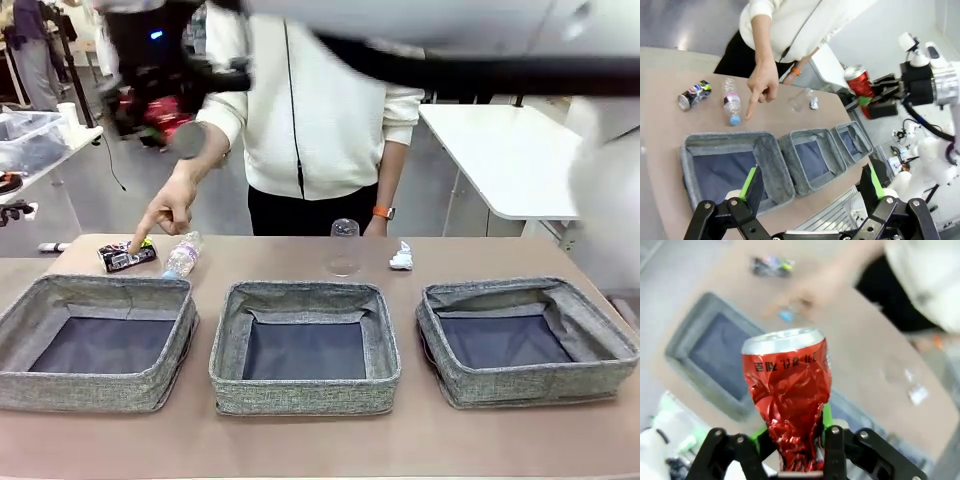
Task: Sort the waste into the appropriate baskets.
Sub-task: Place the picked waste into the Fabric basket indicated by the person.
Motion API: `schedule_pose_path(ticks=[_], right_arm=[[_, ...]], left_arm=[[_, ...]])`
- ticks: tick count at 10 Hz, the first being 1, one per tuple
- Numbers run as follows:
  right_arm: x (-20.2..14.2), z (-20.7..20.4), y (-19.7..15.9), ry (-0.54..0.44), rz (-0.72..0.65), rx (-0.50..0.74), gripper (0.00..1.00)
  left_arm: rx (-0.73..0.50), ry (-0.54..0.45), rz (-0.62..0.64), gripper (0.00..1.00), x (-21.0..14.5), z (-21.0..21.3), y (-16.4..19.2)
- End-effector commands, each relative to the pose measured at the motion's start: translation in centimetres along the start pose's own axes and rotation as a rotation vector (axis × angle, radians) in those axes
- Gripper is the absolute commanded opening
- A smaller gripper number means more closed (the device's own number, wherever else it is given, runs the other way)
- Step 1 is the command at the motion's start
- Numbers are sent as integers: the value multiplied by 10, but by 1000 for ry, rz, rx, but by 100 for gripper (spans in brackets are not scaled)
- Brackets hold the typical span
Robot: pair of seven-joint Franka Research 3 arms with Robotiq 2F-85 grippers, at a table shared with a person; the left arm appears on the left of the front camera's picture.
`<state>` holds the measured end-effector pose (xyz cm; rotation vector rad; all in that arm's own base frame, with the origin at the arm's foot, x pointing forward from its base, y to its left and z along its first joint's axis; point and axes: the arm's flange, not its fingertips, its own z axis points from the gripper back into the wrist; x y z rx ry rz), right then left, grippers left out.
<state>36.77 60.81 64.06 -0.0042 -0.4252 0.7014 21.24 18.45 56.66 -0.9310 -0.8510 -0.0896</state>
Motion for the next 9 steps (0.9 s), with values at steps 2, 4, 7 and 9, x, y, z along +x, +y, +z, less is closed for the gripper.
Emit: schedule_pose_path(ticks=[2,4,7,9], right_arm=[[53,4,55,-108,338,188,30],[9,-15,32,-64,133,82,30],[24,-53,82,-190,521,191,30],[25,-121,103,-112,614,287,30]], left_arm=[[72,188,16,100,-14,35,6],[170,357,96,100,-31,57,15],[86,168,31,100,-21,29,8],[86,168,31,100,-21,29,8]])
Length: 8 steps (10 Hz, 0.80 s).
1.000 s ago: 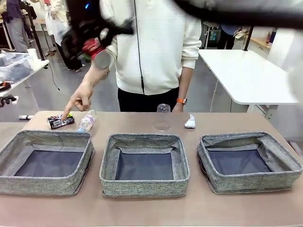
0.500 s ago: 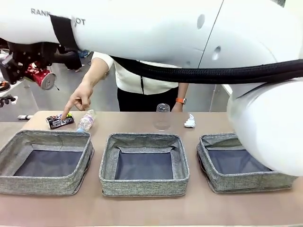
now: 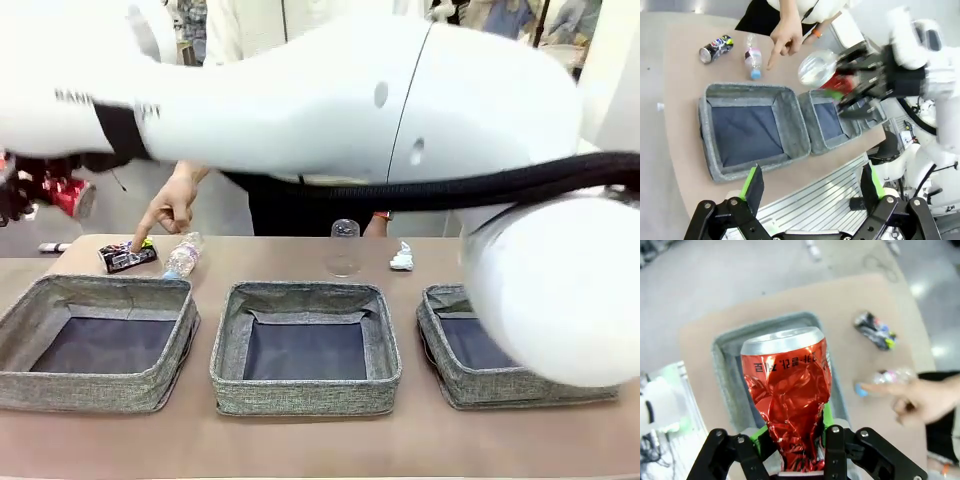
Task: Sort the waste into the appropriate baskets.
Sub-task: Place the picked waste into the Fabric basket indicated by the person.
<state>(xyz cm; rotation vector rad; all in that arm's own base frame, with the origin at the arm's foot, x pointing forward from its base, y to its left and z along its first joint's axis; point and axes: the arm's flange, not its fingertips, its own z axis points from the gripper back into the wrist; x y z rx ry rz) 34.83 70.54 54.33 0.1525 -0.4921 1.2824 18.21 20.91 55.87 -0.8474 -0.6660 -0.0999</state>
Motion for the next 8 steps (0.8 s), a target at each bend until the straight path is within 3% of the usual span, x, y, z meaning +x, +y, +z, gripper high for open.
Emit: schedule_pose_path(ticks=[1,3,8], right_arm=[[-3,-52,-5,52,89,140,30],[-17,-82,13,148,175,200,30],[-33,-94,9,216,134,180,30]], left_arm=[[3,-11,-9,100,-1,-5,0],[3,-11,-9,100,-1,-5,0],[3,-11,-9,100,-1,-5,0]])
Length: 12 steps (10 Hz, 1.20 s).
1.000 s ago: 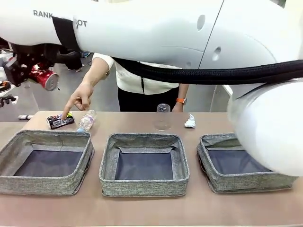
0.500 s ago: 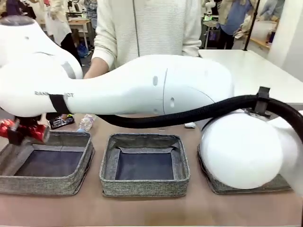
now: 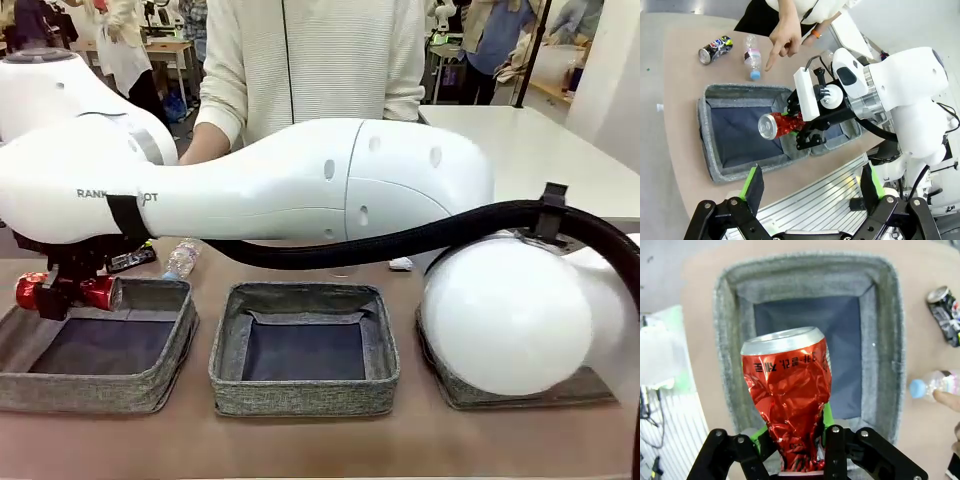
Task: Sort the waste into the appropriate baskets.
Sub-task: Place the picked waste into the Fabric basket indicated by the person.
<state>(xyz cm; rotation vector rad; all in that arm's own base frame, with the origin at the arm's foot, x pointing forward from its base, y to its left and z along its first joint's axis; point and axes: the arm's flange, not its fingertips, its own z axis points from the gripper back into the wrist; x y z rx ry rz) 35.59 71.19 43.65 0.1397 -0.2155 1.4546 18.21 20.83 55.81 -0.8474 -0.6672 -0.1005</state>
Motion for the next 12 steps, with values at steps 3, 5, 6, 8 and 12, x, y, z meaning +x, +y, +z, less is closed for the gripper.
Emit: schedule_pose_path(ticks=[3,5,6,8,12], right_arm=[[5,7,-3,18,-10,0,30],[4,9,-5,13,-24,-3,88],[3,9,-5,13,-28,-4,100],[2,10,-7,13,-32,-10,100],[-1,12,-9,18,-53,-12,100]], left_arm=[[3,-10,-8,100,-1,-4,0],[3,-10,-8,100,-1,-4,0],[3,-10,-8,100,-1,-4,0],[3,-10,-8,100,-1,-4,0],[3,-10,-8,100,-1,-4,0]])
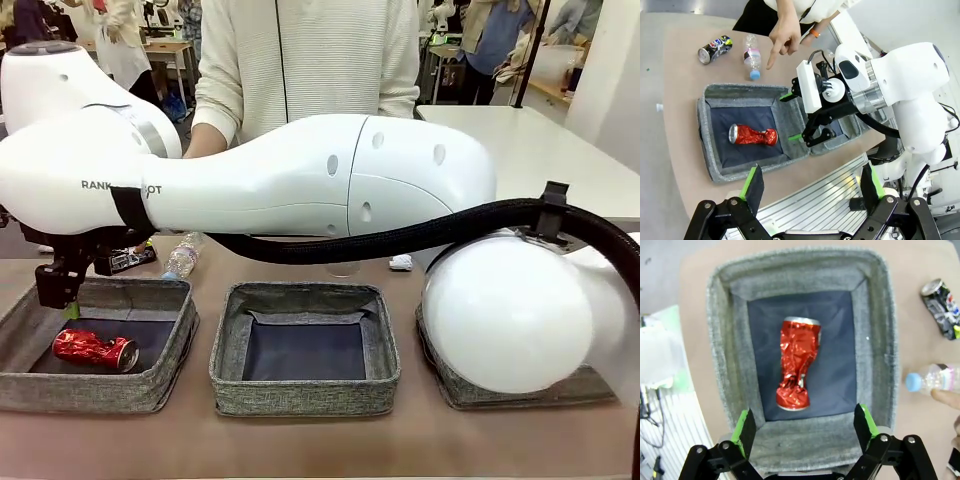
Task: Sort the waste into the appropriate baskets.
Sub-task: Place the picked waste into the Fabric basket indicated by the person.
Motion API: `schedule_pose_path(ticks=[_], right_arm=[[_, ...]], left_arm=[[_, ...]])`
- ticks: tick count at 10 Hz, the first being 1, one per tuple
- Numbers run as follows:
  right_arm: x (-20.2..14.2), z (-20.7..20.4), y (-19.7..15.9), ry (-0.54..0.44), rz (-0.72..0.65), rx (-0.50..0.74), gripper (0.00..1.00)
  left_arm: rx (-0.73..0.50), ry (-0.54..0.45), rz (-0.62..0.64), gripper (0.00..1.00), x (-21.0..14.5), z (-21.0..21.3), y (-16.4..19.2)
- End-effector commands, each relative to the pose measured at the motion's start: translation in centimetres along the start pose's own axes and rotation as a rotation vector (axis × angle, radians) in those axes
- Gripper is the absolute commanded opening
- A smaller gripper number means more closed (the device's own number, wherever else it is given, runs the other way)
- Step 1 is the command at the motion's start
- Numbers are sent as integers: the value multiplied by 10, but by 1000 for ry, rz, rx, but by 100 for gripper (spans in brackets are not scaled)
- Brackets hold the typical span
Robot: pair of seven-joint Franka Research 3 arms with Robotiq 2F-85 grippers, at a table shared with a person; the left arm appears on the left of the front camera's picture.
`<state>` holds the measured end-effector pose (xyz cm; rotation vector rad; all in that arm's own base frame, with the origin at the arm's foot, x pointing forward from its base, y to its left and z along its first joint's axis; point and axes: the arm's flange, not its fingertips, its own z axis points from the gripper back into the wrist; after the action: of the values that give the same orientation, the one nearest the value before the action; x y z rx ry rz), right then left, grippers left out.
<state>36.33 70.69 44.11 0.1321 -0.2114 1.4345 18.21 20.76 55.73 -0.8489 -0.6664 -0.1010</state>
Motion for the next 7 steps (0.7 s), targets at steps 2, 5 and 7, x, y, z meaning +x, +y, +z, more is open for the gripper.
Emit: schedule_pose_path(ticks=[2,5,7], right_arm=[[-6,21,-5,8,-75,1,100],[-132,91,-7,-29,-222,-62,100],[-235,123,11,-49,-356,-28,100]], left_arm=[[4,-10,-8,100,0,-3,0],[4,-10,-8,100,0,-3,0],[4,-10,-8,100,0,-3,0]])
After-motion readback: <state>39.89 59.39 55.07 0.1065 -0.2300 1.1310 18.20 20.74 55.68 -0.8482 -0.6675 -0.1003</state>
